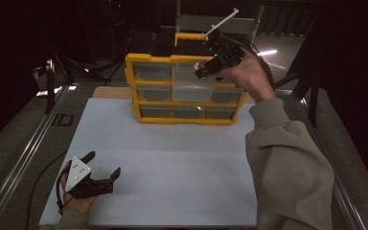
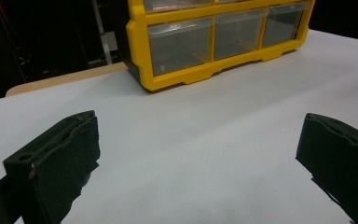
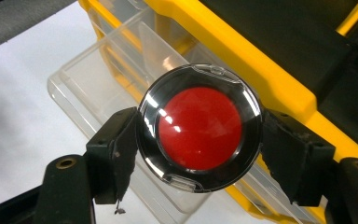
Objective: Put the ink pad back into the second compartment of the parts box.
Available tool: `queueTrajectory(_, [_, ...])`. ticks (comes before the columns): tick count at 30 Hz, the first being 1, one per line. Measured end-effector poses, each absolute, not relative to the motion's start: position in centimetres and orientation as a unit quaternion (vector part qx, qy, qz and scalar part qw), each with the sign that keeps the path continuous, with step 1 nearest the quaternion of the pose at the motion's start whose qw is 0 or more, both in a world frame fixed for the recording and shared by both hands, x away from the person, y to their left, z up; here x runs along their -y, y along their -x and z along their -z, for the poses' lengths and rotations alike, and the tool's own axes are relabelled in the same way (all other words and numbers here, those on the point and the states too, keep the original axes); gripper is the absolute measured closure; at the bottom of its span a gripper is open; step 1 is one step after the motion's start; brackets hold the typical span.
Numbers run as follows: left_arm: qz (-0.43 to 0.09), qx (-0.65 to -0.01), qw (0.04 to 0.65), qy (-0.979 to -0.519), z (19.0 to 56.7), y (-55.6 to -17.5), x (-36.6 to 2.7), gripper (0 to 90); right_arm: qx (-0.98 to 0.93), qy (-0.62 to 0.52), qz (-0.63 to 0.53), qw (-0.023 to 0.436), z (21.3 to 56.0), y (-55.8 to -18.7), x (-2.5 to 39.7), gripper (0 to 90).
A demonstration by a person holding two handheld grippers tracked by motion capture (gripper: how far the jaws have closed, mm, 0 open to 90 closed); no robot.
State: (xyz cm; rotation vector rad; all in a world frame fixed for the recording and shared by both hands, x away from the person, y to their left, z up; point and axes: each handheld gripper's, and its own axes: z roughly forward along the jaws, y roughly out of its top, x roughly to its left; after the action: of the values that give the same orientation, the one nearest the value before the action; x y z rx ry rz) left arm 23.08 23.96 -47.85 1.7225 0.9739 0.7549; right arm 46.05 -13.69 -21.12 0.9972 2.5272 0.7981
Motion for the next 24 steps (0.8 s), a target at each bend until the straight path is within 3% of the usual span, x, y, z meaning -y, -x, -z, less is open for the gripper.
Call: queueTrajectory(24, [-0.311, -0.401, 0.489, -0.709, 47.8, -23.1, -24.0, 0.0, -0.877, -0.362, -0.295, 0.114, 22.2, -46.4, 13.4, 29.6])
